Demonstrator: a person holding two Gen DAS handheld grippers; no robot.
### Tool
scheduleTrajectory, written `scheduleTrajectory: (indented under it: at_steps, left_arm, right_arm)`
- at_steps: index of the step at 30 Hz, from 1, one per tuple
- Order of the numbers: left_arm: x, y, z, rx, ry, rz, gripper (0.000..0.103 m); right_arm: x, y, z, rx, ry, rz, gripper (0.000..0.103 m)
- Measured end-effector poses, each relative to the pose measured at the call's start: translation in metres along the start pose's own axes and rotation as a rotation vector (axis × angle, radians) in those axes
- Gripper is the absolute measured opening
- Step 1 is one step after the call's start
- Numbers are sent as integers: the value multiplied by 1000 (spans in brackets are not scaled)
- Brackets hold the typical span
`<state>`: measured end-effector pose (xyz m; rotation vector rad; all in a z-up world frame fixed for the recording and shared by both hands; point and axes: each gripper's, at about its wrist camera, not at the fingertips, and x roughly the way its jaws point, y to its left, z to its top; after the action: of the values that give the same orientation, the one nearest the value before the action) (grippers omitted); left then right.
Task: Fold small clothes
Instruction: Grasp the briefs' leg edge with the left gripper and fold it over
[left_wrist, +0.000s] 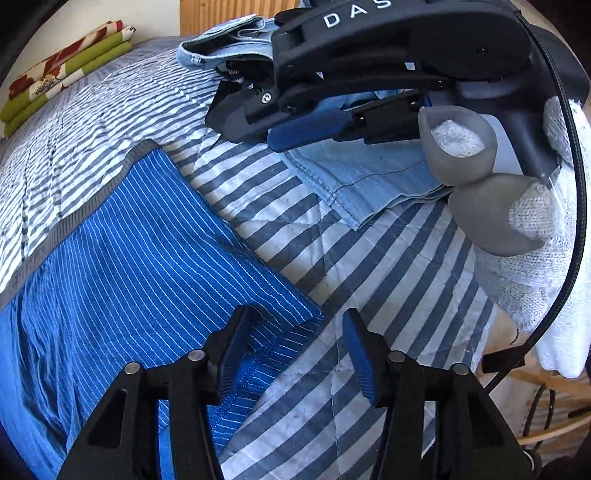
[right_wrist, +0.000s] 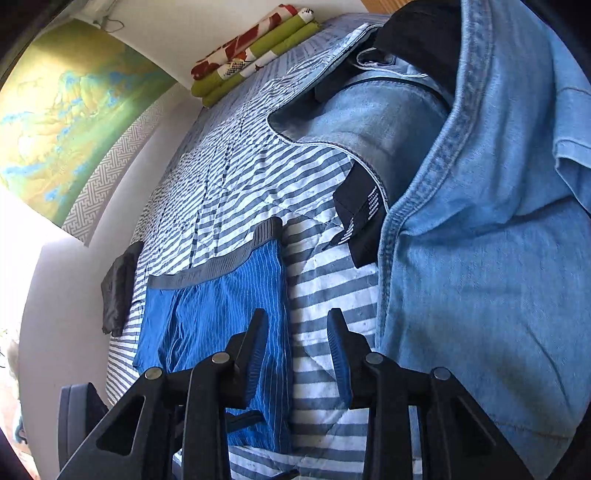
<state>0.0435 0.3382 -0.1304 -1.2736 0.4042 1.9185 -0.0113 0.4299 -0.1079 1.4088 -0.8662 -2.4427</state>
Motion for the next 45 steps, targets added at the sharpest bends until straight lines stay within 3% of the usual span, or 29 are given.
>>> scheduleTrajectory:
  at_steps: [1,2,4,8,15,16,17,18,23,27,34,40,45]
  left_arm:
    - [1,3,0,-14,-6,3,22]
    - [-1,8,-2,-28,-12,-7,13]
    - [-5,16,-4,-73,-27,-48,5]
    - [-19,29,-9,-127,-61,-90,5]
    - [-42,37,-12,-163,-119,-127,5]
    - [-47,39,-13,-172,-129,-135,5]
    - [-52,43,-14,-180,-139,-140,5]
    - [-58,48,-15,-189,-150,-146,5]
    - [-93,80,-33,-272,-217,-164,4]
    - [-130,113,-65,-349,-273,-149,4]
    - [-183,190,-143,-519,-357,-88,4]
    - [-213,246,-210,-652,-399,-50,4]
    - [-212,290,-256,-741,-401,-31,4]
  right_arm:
    - [5,1,3,-6,7,-2,30]
    - [11,3,7,-11,12,-5,30]
    - [23,7,13,-17,23,-8,31]
    - [49,13,26,-10,32,-11,36]
    - [88,12,45,104,44,4,36]
    - [90,12,47,121,41,1,32]
    - [90,13,49,127,34,-1,17]
    - [90,16,50,124,36,-8,11]
    - [79,46,57,71,-4,-50,6]
    - [71,81,62,45,-41,-52,5]
    - [76,175,60,-117,-66,-74,5]
    - [126,265,42,-253,-25,-109,5]
    - [184,314,23,-314,40,-156,5]
